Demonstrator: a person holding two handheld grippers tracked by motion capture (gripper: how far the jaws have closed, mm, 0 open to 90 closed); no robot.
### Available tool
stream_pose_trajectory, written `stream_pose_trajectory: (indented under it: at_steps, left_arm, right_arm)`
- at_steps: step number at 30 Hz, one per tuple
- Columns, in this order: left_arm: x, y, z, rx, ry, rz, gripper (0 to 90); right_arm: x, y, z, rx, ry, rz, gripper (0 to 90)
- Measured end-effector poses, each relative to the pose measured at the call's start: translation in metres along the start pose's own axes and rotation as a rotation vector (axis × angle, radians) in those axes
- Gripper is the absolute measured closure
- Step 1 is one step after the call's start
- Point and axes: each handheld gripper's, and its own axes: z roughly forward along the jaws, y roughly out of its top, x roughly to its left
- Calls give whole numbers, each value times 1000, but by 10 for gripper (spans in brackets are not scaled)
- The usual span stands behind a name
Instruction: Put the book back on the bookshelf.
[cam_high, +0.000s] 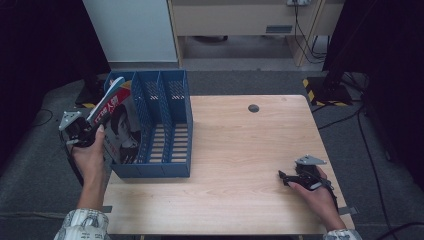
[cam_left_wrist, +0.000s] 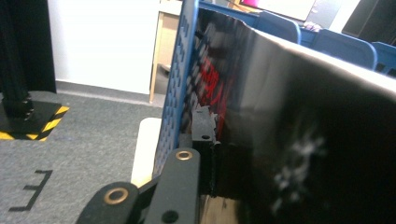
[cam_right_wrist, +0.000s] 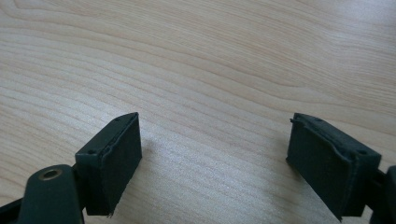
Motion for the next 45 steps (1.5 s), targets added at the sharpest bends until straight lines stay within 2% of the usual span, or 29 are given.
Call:
stream_pose_trajectory:
  at_steps: [6, 12, 18, 22, 26, 28, 34, 37, 38, 45]
  left_arm:
    - [2, 10, 0, 51, 23, 20, 791]
    - [2, 20, -2, 73, 38, 47, 752]
    - [-4, 45, -6, 70, 57, 106, 691]
    - [-10, 59, -5, 103, 72, 168, 646]
    - [-14, 67, 0, 118, 70, 174, 621]
    - [-15, 68, 4, 152, 83, 197, 609]
    - [-15, 65, 11, 183, 96, 201, 611]
    - [-16, 64, 14, 203, 117, 217, 619]
    - [-15, 63, 15, 218, 129, 204, 626]
    - [-12, 62, 19, 235, 127, 185, 689]
  right_arm:
    - [0, 0, 0, -2, -1, 0, 178]
    - [0, 0, 0, -2, -1, -1, 178]
    - [0, 0, 0, -2, 0, -2, 178]
    - [0, 0, 0, -3, 0, -2, 178]
    - [0, 0, 0, -3, -1, -4, 178]
    - [0, 0, 0, -3, 1, -2, 178]
    - [0, 0, 0, -3, 1, -3, 177]
    - [0, 0, 0, -3, 1, -3, 177]
    - [0, 0, 0, -3, 0, -5, 177]
    - [0, 0, 0, -4, 0, -6, 177]
